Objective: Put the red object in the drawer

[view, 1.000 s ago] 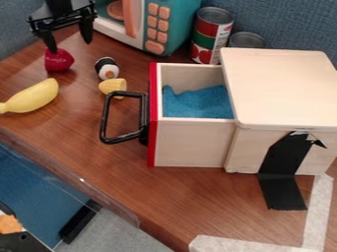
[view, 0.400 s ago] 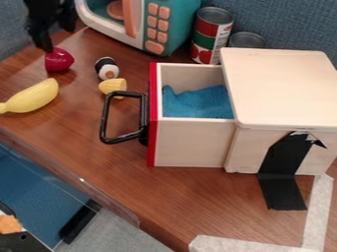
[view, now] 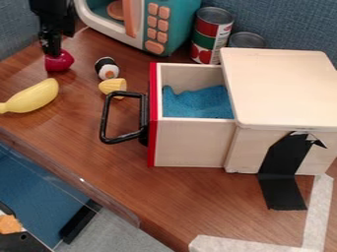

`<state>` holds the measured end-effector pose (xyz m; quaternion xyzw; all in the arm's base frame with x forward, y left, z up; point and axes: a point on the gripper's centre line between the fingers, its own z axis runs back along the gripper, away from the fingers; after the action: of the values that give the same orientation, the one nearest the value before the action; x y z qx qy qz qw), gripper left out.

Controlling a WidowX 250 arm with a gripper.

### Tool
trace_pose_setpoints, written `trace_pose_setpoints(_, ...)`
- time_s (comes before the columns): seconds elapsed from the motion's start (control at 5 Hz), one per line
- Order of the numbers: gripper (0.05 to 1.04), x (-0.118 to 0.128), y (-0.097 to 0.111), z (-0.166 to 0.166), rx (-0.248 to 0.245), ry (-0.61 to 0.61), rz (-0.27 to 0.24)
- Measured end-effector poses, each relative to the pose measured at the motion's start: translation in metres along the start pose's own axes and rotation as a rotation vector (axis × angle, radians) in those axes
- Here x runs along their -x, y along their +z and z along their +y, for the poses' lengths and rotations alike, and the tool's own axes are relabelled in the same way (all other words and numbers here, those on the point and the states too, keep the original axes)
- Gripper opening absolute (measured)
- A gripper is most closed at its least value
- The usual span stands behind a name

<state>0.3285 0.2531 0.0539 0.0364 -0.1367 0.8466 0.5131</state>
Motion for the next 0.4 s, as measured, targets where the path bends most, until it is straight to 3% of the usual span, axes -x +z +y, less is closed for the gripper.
trace_pose_setpoints(0.4, 1.0, -0.0005, -0.0035, -0.0075, -0.116, 0.224, -0.001)
